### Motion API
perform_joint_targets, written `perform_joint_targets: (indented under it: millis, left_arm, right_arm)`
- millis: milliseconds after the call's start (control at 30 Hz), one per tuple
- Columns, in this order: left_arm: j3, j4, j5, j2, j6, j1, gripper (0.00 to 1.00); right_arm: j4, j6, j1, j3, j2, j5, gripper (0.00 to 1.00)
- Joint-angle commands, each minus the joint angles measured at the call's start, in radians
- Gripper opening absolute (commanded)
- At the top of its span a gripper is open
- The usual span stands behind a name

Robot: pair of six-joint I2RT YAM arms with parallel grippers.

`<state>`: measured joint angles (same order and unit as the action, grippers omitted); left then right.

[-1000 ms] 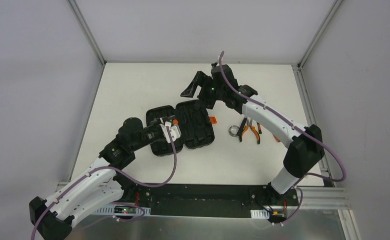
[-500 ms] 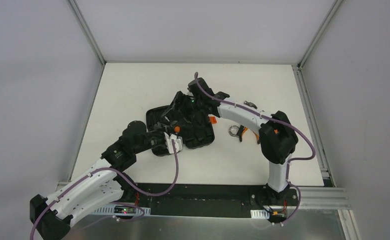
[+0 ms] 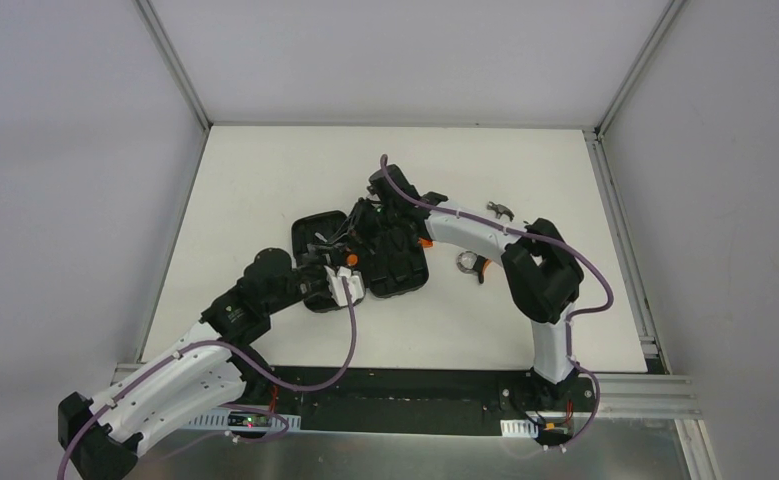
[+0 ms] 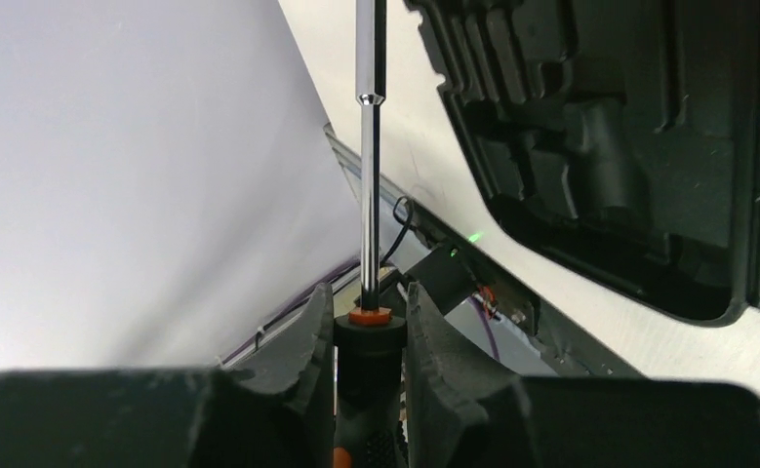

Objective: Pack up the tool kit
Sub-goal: Place the screwdriver in the toolbox.

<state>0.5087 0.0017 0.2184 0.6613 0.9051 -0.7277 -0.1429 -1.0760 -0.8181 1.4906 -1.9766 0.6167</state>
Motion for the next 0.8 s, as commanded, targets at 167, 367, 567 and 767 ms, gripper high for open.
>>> perform_joint_targets:
  millis: [167, 367, 567, 767]
  left_arm:
    - [0.054, -0.087, -0.379, -0.064, -0.529, -0.006, 0.80]
    - [0.193, -0.318, -0.666, 0.027, -0.933, 0.112, 0.87]
    - [0.241, -0.470, -0.464, 0.180, -1.304, 0.568, 0.81]
    - [0.320, -0.534, -0.376, 0.323, -1.329, 0.626, 0.92]
  right_arm:
    - [0.010, 0.275, -0.001, 0.029, -0.016, -0.276, 0.00]
    - [0.003, 0.463, -0.064, 0.019, -0.016, -0.473, 0.00]
    - [-0.005, 0.608, -0.160, 0.004, -0.008, -0.684, 0.00]
    - [-0.008, 0.591, -0.223, -0.002, -0.042, -0.795, 0.00]
